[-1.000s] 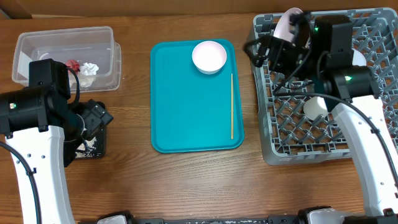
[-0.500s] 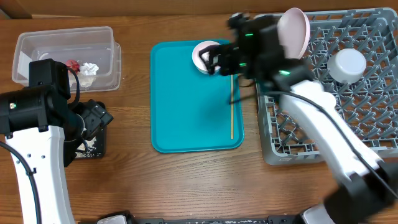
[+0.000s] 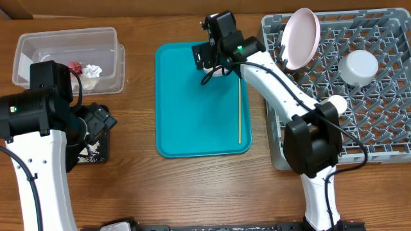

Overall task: Sort waste into correct bins and load items into the dishwasher
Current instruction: 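Lower the right gripper and grasp the pink saucer rim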

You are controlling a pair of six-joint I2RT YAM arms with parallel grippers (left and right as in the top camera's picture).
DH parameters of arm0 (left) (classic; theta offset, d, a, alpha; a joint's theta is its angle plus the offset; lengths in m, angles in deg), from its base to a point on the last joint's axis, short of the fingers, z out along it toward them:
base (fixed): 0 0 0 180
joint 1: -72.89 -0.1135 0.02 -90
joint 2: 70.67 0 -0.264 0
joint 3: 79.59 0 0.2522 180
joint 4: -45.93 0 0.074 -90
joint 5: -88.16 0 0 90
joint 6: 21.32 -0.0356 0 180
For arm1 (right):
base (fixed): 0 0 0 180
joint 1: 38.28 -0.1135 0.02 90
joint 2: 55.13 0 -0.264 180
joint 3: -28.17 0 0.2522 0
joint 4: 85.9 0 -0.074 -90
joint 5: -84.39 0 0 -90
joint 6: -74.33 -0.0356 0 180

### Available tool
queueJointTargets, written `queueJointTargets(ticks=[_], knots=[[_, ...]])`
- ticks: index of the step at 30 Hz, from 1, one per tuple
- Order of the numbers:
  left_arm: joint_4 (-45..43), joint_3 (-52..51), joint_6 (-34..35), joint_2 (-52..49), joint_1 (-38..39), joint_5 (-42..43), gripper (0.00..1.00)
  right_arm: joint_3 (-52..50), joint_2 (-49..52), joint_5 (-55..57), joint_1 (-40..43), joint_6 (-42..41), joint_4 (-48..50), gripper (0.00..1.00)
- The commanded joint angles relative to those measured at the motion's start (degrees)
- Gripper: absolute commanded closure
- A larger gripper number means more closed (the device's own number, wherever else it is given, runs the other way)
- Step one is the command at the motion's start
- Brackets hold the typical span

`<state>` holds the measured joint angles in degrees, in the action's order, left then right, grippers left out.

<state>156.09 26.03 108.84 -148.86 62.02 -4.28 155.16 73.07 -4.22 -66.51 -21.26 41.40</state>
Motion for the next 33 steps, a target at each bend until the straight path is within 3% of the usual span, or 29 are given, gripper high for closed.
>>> queueJointTargets(ticks=[1,13,23,25,28,33], knots=[[0.0,-0.1,0.3,-0.3,0.0,-1.0,0.00,2.1,3.0,0.2,-0.4,1.6,0.8,0.06],[0.0,-0.1,0.3,-0.3,0.0,-1.0,0.00,2.1,8.3,0.6,-5.9,5.2,-1.7,0.09],[0.0,-0.1,0.3,-0.3,0.0,-1.0,0.00,2.1,9.1,2.0,-6.3,5.2,-9.2,0.17],[0.0,-0.1,0.3,-0.3,0.0,-1.0,0.00,2.1,9.1,2.0,-6.3,5.2,-11.2,0.21],[0.0,-0.1,0.3,-0.3,0.0,-1.0,0.00,2.1,9.1,2.0,-6.4,4.5,-15.2,0.38],[0.0,-0.1,0.3,-0.3,0.0,-1.0,0.00,2.2,8.9,1.4,-7.5,0.7,-20.1,0.42]])
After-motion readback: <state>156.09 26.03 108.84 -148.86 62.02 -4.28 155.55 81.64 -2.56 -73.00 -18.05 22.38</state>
